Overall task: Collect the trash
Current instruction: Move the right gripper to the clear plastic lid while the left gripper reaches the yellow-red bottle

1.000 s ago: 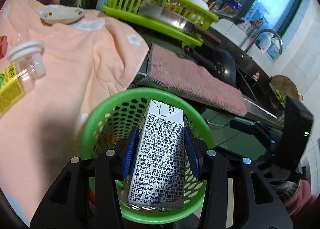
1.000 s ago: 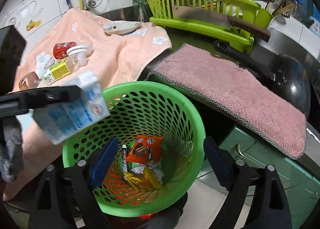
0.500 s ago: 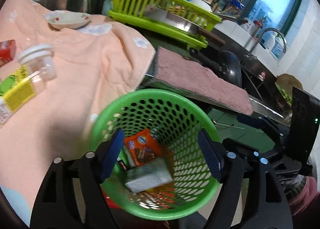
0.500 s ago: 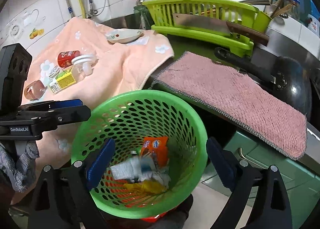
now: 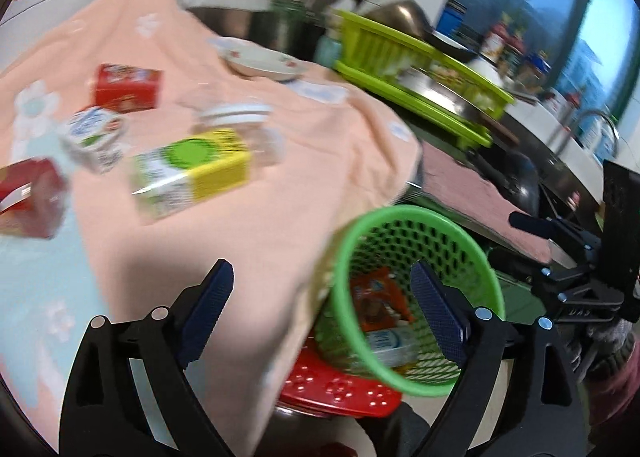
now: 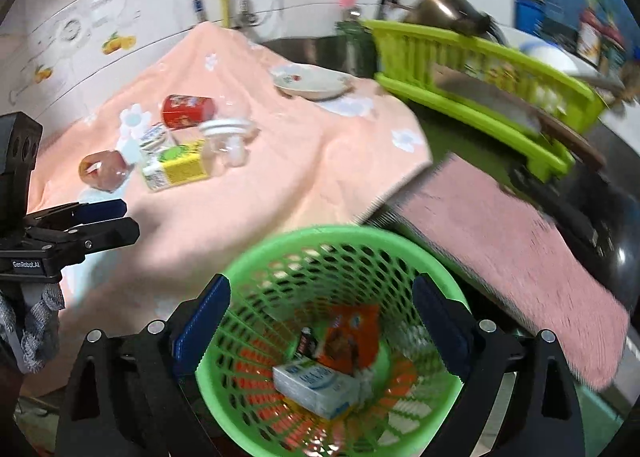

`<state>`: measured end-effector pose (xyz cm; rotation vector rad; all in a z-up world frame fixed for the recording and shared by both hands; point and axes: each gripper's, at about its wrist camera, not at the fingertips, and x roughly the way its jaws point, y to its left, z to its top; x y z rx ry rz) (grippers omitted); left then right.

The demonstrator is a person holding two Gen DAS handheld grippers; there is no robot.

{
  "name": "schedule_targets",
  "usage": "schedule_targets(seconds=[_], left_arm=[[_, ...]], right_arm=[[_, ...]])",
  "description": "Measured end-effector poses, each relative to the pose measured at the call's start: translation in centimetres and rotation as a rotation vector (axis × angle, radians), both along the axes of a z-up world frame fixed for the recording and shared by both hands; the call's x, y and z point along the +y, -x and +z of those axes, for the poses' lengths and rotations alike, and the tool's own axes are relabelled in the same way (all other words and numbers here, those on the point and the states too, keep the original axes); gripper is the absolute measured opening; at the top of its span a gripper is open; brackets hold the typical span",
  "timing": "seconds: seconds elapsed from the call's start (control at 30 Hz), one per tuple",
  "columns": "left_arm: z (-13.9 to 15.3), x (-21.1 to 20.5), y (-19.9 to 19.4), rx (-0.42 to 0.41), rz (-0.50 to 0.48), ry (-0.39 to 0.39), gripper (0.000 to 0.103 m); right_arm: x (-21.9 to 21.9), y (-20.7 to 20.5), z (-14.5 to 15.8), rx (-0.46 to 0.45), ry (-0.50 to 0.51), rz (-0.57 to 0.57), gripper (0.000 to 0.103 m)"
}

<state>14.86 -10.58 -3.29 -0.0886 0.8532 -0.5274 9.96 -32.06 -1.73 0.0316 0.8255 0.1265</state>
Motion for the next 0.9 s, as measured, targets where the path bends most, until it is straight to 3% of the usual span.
schedule_targets(seconds=[0.53, 0.9], left_arm=[[1.5, 13.1, -0.3, -0.009, 0.257, -0.028, 0.089], [1.7, 19.3, -1.7, 0.024, 0.406, -0.005, 0.089]], right_arm=[[11.3, -12.3, 2.2, 0.017, 0.117, 0.286, 0.076], [17.2, -21.6, 1.0, 0.076, 0.230, 0.414, 0.065]])
